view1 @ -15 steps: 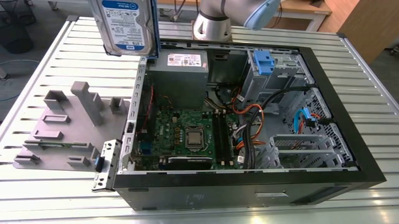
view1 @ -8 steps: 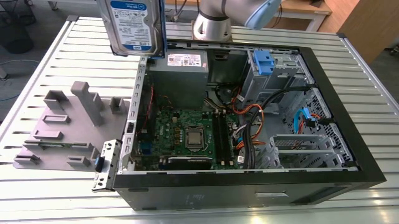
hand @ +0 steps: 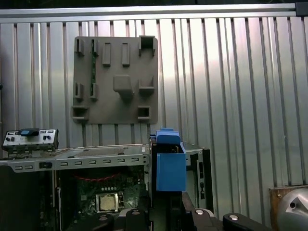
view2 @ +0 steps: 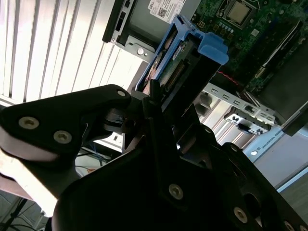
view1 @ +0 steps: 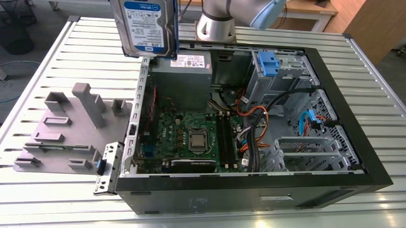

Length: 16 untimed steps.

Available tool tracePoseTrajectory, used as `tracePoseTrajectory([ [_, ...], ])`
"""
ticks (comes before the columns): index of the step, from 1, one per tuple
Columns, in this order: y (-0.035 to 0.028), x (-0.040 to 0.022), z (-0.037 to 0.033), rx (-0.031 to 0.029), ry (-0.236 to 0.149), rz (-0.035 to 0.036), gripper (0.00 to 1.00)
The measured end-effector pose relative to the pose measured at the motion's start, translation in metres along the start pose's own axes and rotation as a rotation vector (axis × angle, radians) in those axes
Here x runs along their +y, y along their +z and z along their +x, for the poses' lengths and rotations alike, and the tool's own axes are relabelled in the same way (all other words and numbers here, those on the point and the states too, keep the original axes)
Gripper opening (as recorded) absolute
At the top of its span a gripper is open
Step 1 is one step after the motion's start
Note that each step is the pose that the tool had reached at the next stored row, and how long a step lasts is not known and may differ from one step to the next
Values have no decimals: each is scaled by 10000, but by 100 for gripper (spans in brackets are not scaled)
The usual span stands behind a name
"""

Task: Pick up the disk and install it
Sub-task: 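Pick up the disk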

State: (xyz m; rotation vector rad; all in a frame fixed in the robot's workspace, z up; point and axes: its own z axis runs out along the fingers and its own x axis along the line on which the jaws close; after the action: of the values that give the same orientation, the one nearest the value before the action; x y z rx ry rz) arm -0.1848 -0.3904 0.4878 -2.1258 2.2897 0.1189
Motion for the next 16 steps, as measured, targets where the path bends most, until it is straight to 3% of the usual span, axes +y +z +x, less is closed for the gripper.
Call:
tracePoseTrajectory([
  [16,-11,-288,-22,0,1,0,35],
])
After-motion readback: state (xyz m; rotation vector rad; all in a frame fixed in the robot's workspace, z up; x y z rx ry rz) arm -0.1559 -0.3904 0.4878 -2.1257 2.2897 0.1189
